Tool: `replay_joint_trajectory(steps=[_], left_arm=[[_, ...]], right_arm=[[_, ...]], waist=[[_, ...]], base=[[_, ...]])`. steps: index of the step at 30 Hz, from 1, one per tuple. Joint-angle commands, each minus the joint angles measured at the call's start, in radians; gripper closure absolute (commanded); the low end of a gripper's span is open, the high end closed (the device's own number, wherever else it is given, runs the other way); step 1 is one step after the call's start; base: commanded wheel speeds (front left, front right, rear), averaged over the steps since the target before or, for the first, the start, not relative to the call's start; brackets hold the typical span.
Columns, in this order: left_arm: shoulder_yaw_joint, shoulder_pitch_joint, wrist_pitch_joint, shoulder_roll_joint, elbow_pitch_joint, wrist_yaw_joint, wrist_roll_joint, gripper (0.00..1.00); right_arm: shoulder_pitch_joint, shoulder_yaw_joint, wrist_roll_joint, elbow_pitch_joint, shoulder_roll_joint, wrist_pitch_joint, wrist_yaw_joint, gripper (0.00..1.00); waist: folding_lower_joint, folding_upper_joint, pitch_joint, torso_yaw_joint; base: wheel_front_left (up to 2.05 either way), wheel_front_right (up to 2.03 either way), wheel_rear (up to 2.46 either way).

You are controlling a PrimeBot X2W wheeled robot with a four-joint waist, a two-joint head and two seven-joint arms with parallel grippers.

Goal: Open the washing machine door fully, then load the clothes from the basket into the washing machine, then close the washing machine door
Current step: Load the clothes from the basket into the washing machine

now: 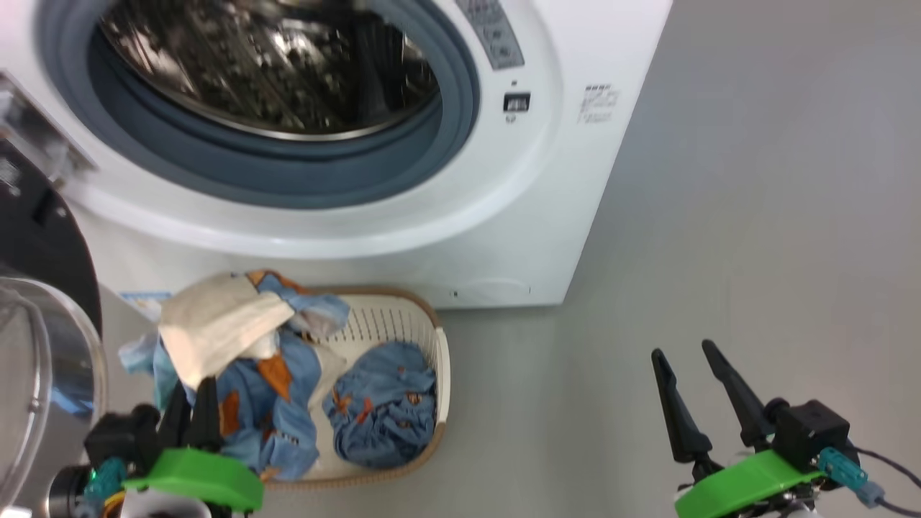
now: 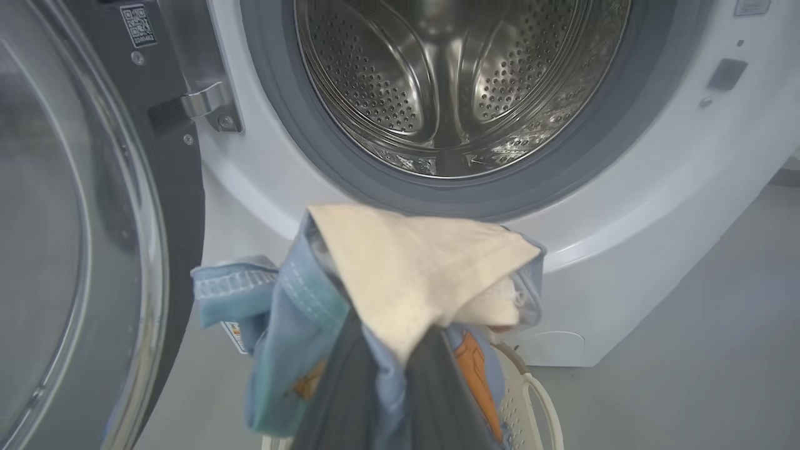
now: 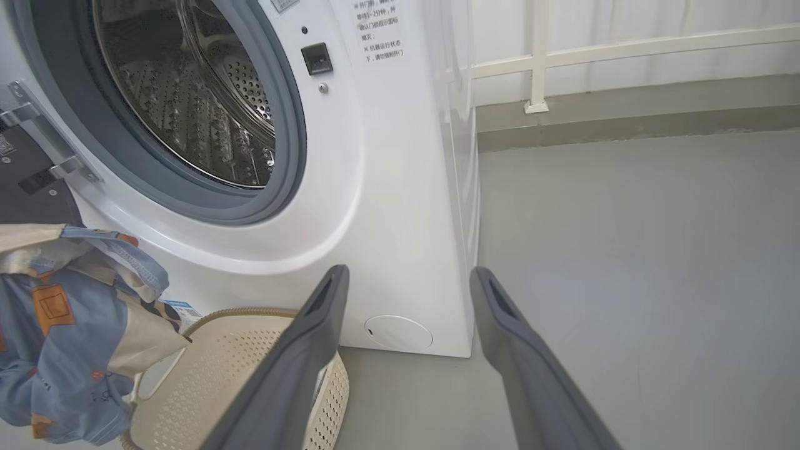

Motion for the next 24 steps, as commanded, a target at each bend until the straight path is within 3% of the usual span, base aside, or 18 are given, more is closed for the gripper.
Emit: replay_joint_trajectory(steps=[1, 15, 24], left_arm=[[0.037, 0.01, -0.007, 0.019, -0.042, -0.003, 0.012, 1.0], [0.059, 0.198, -0.007, 0.01, -0.202, 0.012, 0.027, 1.0], [0.066, 0.274, -0.007, 0.007, -0.268, 0.023, 0.029, 1.0]], right_arm=[[0.013, 0.03, 0.003, -0.022, 0.002, -0.005, 0.002, 0.0], [0.067, 0.04, 0.002, -0.02, 0.006, -0.005, 0.002, 0.0], [0.085, 0.034, -0.003, -0.029, 0.008, -0.005, 0.002, 0.0]], waist=[[0.0, 0.0, -0.068, -0.01], [0.0, 0.0, -0.222, -0.027], [0.0, 0.0, -0.246, -0.031]], base=[[0.0, 0.0, 0.0], [0.0, 0.0, 0.0], [0.0, 0.0, 0.0]])
